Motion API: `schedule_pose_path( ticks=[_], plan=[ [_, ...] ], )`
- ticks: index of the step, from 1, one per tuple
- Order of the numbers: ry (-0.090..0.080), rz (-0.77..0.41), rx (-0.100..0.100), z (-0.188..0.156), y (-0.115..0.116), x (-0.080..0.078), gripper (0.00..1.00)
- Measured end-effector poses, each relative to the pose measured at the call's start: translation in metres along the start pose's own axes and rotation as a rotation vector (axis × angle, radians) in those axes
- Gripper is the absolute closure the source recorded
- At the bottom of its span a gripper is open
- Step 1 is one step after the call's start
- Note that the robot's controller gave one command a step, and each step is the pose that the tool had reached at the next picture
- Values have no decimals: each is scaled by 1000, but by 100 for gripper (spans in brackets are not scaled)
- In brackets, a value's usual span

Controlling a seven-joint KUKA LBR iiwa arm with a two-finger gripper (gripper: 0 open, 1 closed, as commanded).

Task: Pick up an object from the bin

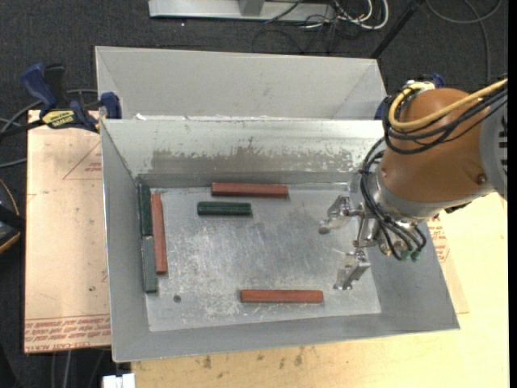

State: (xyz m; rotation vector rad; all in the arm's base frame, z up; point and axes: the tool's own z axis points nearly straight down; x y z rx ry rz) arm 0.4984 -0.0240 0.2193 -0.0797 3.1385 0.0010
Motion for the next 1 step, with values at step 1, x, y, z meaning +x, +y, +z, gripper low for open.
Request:
schedule_pose_path(
  ticks=[1],
  plan=[
    [-7, -14, 1, 47, 18, -5, 0]
  ],
)
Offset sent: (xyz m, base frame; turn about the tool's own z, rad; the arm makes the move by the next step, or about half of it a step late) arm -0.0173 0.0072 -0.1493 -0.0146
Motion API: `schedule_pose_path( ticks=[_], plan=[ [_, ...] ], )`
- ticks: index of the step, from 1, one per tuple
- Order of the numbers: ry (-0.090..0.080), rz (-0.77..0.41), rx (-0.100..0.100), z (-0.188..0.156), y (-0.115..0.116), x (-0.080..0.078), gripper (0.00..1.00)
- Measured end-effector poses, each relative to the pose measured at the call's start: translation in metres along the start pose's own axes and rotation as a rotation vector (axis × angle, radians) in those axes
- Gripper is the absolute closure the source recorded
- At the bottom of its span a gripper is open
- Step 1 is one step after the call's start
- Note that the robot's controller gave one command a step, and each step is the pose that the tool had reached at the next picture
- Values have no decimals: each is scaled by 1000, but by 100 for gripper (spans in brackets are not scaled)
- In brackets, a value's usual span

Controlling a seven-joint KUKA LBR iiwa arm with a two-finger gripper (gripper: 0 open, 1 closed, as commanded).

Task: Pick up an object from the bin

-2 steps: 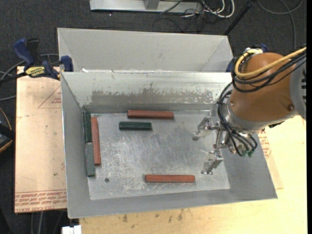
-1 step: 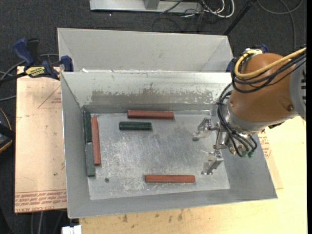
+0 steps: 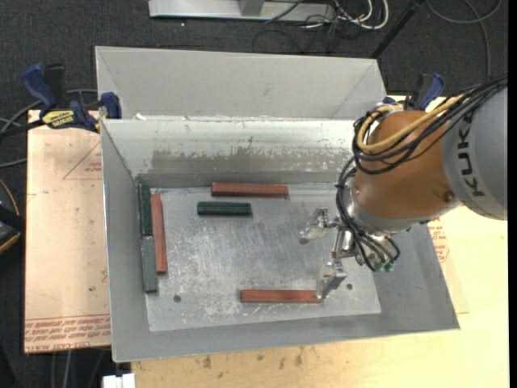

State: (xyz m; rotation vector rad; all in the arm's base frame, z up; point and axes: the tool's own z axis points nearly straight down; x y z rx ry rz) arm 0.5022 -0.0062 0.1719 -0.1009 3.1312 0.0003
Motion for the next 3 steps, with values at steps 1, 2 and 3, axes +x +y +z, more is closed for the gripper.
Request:
schedule_pose_path(
  ticks=[1, 2, 3],
  plan=[
    [-7, 0, -2, 96, -8, 17, 100],
    [-7, 1, -2, 96, -8, 17, 100],
    [3, -44, 0, -60, -6, 21, 100]
  ],
)
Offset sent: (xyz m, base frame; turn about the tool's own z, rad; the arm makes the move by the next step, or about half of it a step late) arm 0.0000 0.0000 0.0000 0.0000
